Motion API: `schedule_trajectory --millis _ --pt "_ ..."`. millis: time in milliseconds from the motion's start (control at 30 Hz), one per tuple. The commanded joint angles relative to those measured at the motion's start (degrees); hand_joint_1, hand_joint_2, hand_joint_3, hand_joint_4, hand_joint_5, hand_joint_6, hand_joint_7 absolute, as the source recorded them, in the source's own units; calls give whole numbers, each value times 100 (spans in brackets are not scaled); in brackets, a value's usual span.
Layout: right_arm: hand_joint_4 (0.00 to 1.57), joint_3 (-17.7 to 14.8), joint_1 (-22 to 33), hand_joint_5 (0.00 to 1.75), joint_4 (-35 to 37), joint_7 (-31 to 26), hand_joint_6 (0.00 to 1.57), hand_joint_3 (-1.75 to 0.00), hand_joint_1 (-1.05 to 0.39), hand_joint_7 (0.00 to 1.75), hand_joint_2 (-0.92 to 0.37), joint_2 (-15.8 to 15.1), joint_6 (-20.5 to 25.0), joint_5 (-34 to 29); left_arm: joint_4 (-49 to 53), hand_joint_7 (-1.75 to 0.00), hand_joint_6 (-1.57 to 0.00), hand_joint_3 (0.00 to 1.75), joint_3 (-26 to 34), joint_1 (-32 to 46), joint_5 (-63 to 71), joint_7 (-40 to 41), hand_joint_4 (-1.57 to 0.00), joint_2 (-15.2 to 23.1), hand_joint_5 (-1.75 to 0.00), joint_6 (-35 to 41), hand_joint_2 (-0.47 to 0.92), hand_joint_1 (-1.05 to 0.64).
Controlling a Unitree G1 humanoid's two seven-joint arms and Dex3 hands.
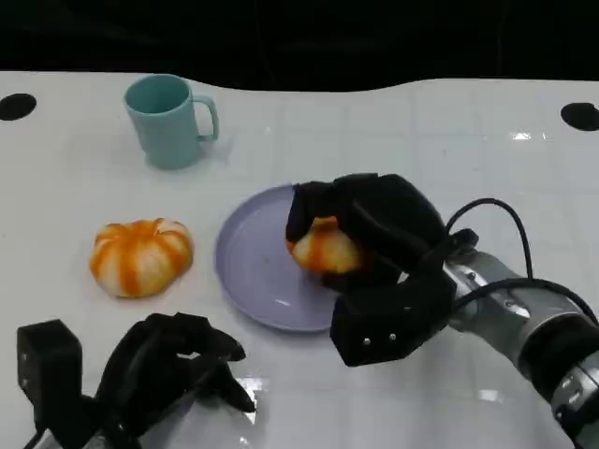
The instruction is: Grasp the bread from the table and place it into the plate.
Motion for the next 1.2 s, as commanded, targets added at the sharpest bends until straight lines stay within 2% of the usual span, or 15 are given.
schedule_trajectory --millis 33,100,133,267,367,500,733,967,1200 --pt "55 95 -145 88 -98 399 64 -23 -43 37 -88 -166 -94 10 -11 -21 -157 0 -16 148 46 39 -151 58 -58 59 78 -105" --pt "42 112 -128 65 -171 571 53 -21 -56 19 -91 -219 -79 15 -34 -21 -157 0 -23 163 43 42 -151 56 -58 73 78 -105" --pt "39 119 -112 61 -205 628 51 -21 -58 16 -92 -243 -62 15 -48 -21 -157 0 -28 170 46 54 -151 54 -58 77 78 -105" --pt "14 180 -30 41 -436 897 25 -33 -84 1 -92 -317 242 -55 -50 -21 -157 1 -45 175 76 72 -151 57 -58 60 79 -105" --pt "8 211 40 37 -615 997 18 -40 -94 0 -92 -367 373 -63 -65 -22 -157 0 -47 169 71 87 -151 55 -58 114 78 -105" --pt "6 207 125 36 -835 1103 15 -45 -98 0 -92 -454 449 -26 -78 -23 -157 0 -38 160 62 113 -152 39 -59 160 77 -105" --pt "14 37 437 39 -1354 1284 19 -42 -93 2 -92 -740 249 202 -41 -22 -157 0 -32 135 60 105 -151 21 -59 138 77 -105" --pt "26 -199 873 44 -1803 1298 28 -38 -86 6 -92 -1059 -200 476 -67 -22 -157 0 -27 133 52 134 -151 -10 -59 193 76 -105" --pt "54 -595 1373 60 -1977 1114 58 -24 -72 17 -92 -1104 -755 943 -22 -23 -157 0 -24 108 32 90 -151 -22 -59 177 76 -105"
